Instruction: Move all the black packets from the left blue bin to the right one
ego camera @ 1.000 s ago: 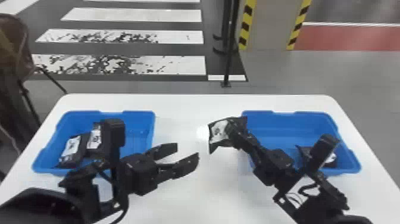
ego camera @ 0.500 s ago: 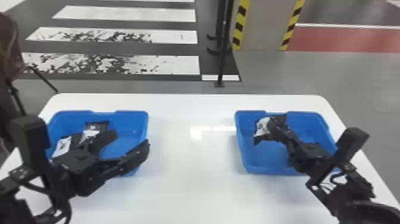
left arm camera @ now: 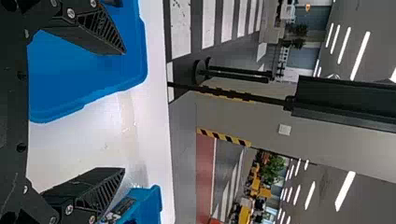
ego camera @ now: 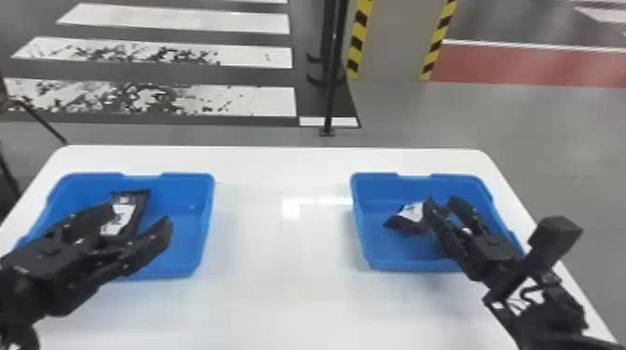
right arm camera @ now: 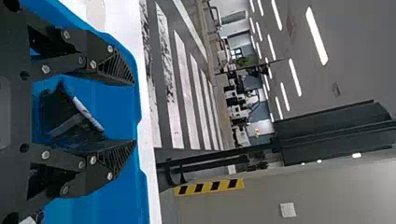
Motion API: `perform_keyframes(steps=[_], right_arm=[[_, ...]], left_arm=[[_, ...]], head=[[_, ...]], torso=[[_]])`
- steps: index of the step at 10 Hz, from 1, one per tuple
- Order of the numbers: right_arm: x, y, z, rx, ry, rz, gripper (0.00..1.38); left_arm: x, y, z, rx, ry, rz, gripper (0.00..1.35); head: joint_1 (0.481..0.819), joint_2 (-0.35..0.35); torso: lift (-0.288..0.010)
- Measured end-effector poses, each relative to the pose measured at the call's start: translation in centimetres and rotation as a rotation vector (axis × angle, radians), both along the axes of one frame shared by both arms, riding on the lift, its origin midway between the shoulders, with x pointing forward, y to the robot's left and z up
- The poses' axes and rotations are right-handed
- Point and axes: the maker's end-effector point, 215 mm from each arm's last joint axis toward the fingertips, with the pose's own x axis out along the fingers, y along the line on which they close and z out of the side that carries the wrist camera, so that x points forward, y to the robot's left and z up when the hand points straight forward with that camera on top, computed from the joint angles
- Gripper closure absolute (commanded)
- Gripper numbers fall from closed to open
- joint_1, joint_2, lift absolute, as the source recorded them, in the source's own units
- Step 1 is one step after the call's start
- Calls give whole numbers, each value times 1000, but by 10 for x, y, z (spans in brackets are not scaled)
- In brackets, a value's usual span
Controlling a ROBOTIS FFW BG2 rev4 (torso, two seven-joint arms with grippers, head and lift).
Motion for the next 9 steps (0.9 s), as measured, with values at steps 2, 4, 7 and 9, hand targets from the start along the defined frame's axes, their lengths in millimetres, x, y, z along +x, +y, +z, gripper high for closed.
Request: perform_keyframes(steps=[2, 4, 7, 9], right_arm=[[-35, 9, 29, -87, -65, -29, 124], [-63, 24, 43, -96, -88, -31, 125], [-85, 60, 43, -10, -76, 19, 128], [-95, 76, 49, 23, -77, 44, 128]], left_arm=[[3, 23, -2, 39, 8, 48, 157], [15, 56, -4, 97, 22, 120, 160], [40, 99, -30, 141, 107, 207, 162], [59, 111, -55, 148, 181, 227, 162]], head=[[695, -46], [695, 2], [695, 103], [695, 148]], torso=[[-140], [-140], [-140], [-140]])
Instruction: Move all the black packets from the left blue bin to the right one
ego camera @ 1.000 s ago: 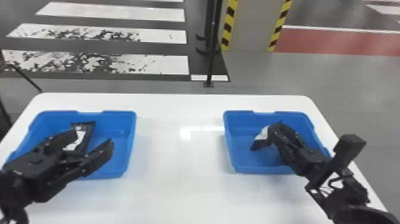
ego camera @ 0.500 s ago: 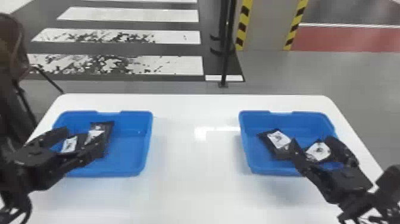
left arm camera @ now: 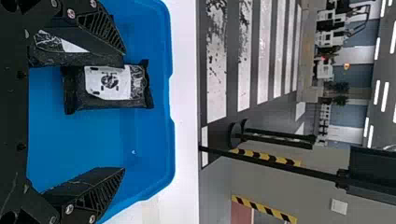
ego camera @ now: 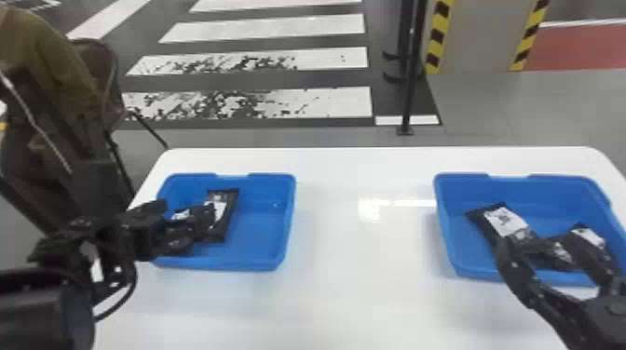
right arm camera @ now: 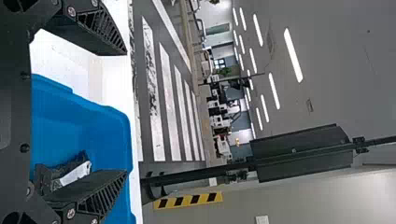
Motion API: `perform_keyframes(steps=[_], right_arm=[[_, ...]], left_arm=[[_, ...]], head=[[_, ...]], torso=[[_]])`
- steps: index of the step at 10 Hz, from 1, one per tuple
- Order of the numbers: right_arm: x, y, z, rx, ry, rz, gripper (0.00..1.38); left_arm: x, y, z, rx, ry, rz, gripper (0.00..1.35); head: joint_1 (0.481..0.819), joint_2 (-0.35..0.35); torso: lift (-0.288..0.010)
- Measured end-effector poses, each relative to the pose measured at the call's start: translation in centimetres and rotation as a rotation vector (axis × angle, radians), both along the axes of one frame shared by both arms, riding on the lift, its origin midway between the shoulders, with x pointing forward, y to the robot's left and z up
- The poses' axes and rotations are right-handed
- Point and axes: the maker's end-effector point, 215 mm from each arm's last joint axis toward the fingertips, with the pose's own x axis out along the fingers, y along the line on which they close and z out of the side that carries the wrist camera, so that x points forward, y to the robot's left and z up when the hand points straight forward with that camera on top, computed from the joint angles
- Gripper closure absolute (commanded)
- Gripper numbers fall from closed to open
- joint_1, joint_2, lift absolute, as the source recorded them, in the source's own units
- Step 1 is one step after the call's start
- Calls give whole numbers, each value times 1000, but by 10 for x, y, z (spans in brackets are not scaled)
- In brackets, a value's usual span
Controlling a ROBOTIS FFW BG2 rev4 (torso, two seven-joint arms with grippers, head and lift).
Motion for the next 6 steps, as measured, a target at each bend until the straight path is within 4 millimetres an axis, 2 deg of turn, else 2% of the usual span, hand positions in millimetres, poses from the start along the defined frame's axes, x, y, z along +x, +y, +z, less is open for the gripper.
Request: perform_keyframes(steps=[4, 6], right_arm=[[-4, 26, 2, 54, 8, 52, 130], [-5, 30, -2, 63, 25, 64, 130]], left_arm=[[28, 20, -45, 6, 129, 46, 165], [42, 12, -70, -6, 196, 30, 165]], head=[[695, 198], [695, 194]], torso=[[-140], [-140]])
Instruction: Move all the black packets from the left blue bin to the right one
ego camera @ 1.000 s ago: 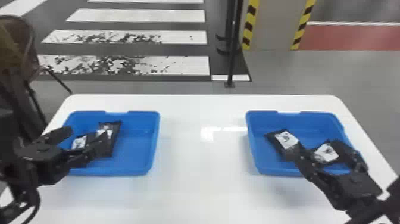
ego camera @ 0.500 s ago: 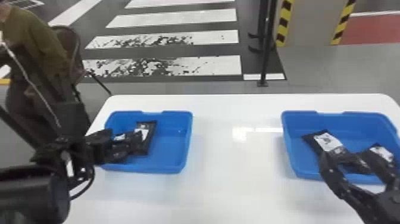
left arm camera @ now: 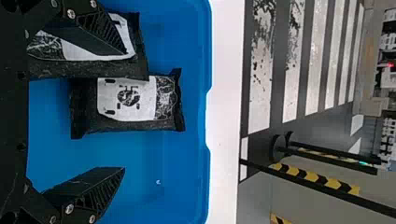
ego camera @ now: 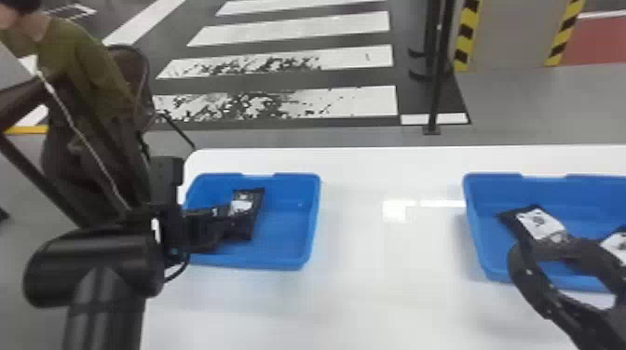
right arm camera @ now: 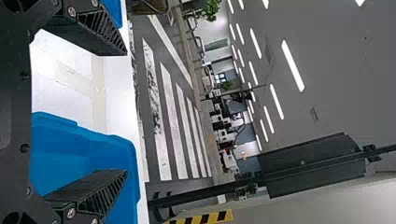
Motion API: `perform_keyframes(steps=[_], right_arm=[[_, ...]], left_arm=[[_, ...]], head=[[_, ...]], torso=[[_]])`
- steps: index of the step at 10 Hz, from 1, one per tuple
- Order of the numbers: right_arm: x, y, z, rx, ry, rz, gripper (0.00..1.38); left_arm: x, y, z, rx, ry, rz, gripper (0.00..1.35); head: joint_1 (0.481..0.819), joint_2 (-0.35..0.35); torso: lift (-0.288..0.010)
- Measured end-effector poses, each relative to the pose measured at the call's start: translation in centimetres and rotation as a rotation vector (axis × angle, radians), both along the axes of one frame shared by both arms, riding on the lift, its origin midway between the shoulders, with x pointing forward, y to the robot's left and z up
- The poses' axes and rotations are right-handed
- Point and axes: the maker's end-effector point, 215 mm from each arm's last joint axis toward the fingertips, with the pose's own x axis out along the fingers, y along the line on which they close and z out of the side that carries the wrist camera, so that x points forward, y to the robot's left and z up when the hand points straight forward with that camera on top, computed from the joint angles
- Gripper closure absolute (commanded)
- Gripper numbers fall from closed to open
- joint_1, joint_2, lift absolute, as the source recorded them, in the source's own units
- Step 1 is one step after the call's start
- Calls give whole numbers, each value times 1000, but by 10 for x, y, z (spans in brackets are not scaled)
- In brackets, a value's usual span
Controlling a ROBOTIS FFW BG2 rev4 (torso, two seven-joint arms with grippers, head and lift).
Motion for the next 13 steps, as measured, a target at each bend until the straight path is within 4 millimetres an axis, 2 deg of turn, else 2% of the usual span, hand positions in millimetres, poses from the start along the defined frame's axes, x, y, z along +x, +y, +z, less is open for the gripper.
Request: perform_keyframes(steps=[2, 6, 7, 8, 9, 10, 11, 13], right_arm=[[-1, 3, -6, 12, 20, 8, 130], [1, 13, -14, 32, 41, 32, 130], [2, 15, -17, 38, 47, 36, 130], [2, 17, -19, 43, 52, 39, 130], [1, 17, -21, 47, 57, 39, 130], [1, 17, -23, 52, 63, 41, 133], [0, 18, -25, 58, 67, 43, 133], [-2, 18, -25, 69, 71, 45, 136]], left_arm=[[12, -12, -19, -8, 50, -25, 165], [41, -29, -44, -44, 109, -65, 167], [40, -37, -55, -77, 134, -74, 233], [37, -48, -64, -114, 154, -86, 438], [34, -56, -70, -135, 170, -95, 762], [33, -60, -72, -140, 177, -102, 941], [36, -61, -69, -130, 161, -110, 1184], [44, -58, -63, -91, 111, -133, 1194]], head=[[695, 182], [695, 169], [695, 162], [695, 151], [695, 142], [695, 137], [695, 136], [695, 140]], torso=[[-140], [-140], [-140], [-140], [-140], [-140], [-140], [-140]])
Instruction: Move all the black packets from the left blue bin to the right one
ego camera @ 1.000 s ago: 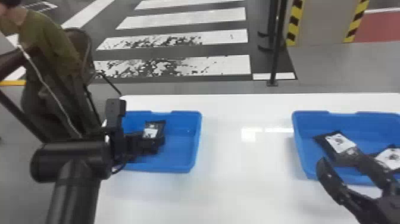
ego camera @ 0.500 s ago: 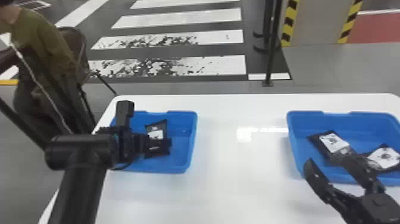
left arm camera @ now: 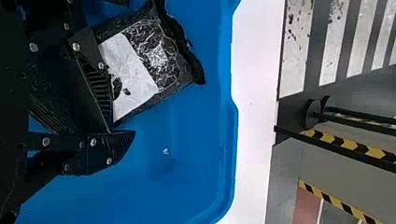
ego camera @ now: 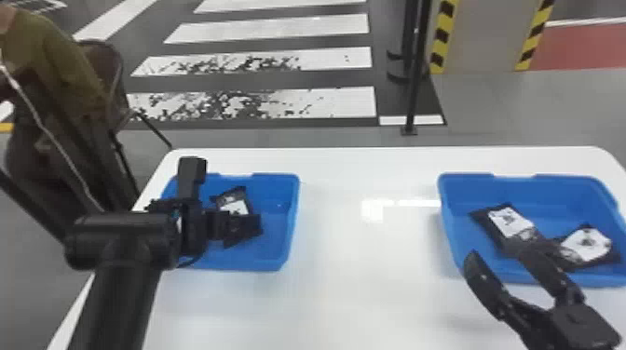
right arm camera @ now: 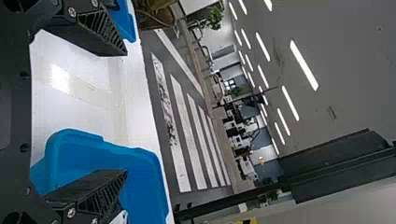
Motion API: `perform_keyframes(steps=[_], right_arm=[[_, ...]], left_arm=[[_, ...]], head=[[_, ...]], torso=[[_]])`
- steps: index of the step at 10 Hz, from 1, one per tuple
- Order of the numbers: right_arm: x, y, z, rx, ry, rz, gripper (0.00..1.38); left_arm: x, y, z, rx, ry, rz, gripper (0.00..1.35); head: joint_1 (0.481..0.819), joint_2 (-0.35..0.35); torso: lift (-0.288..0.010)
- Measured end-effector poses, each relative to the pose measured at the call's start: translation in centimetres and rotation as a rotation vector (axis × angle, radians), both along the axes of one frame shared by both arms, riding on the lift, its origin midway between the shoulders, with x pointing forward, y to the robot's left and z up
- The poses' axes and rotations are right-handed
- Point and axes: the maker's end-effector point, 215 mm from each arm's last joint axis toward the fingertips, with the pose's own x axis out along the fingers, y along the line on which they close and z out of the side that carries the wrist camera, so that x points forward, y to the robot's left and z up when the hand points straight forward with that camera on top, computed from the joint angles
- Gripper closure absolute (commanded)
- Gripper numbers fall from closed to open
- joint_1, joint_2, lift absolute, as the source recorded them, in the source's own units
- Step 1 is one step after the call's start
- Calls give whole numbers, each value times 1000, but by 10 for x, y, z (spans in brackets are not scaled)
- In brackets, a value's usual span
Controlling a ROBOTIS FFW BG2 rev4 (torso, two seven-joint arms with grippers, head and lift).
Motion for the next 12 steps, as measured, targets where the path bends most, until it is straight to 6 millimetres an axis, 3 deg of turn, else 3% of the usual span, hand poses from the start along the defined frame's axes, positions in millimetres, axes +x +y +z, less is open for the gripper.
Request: perform_keyframes(steps=[5, 6, 7, 8, 10, 12], right_arm=[[-3, 2, -4, 16, 15, 7, 137], [-4, 2, -4, 20, 19, 9, 136], [-4, 2, -4, 23, 20, 10, 136], [-4, 3, -5, 27, 21, 11, 136], [-5, 4, -7, 33, 29, 15, 136], [-6, 5, -9, 38, 38, 21, 136]], left_arm=[[-2, -20, 39, 22, -110, -71, 1164], [-6, -23, 40, 15, -104, -68, 795], [-12, -21, 42, 16, -102, -52, 314], [-23, -15, 48, 26, -99, -26, 67], [-49, -2, 58, 53, -90, 24, 150], [-61, 6, 65, 61, -93, 57, 150]], head=[[695, 121], [695, 118], [695, 121], [695, 126], [695, 150], [695, 165]], torso=[[-140], [-140], [-140], [-140], [-140], [-140]])
